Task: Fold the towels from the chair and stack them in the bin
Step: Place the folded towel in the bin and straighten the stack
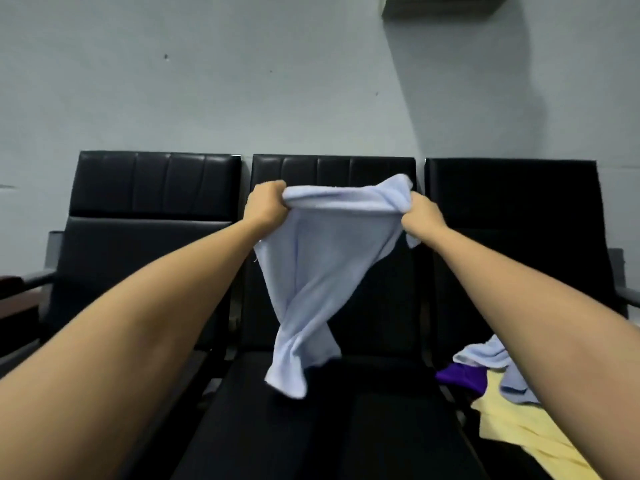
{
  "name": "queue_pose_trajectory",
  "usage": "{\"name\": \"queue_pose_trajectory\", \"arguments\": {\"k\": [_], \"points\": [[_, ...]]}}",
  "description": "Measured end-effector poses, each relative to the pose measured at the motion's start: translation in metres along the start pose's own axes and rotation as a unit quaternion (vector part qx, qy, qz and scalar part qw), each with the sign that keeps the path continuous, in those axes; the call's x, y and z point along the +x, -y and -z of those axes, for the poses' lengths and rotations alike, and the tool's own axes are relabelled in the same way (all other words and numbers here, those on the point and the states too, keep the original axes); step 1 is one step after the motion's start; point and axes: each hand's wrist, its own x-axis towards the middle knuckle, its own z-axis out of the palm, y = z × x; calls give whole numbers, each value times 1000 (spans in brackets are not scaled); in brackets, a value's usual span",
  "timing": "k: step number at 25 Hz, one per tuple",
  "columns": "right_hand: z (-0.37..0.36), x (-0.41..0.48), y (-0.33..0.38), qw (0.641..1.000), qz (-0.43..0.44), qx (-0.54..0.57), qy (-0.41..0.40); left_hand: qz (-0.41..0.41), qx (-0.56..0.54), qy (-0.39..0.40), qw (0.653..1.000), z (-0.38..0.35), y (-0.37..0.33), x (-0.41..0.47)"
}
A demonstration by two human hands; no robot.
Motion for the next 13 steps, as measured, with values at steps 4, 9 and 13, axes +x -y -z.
{"name": "queue_pose_trajectory", "arguments": {"k": [4, 9, 13], "points": [[30, -17, 2, 995, 26, 42, -82, -47, 27, -69, 996, 27, -23, -9], [39, -74, -40, 960, 5, -23, 278, -80, 41, 299, 950, 35, -13, -70], [20, -119, -87, 786, -92, -17, 611, -15, -50, 608, 792, 12, -2, -156]]}}
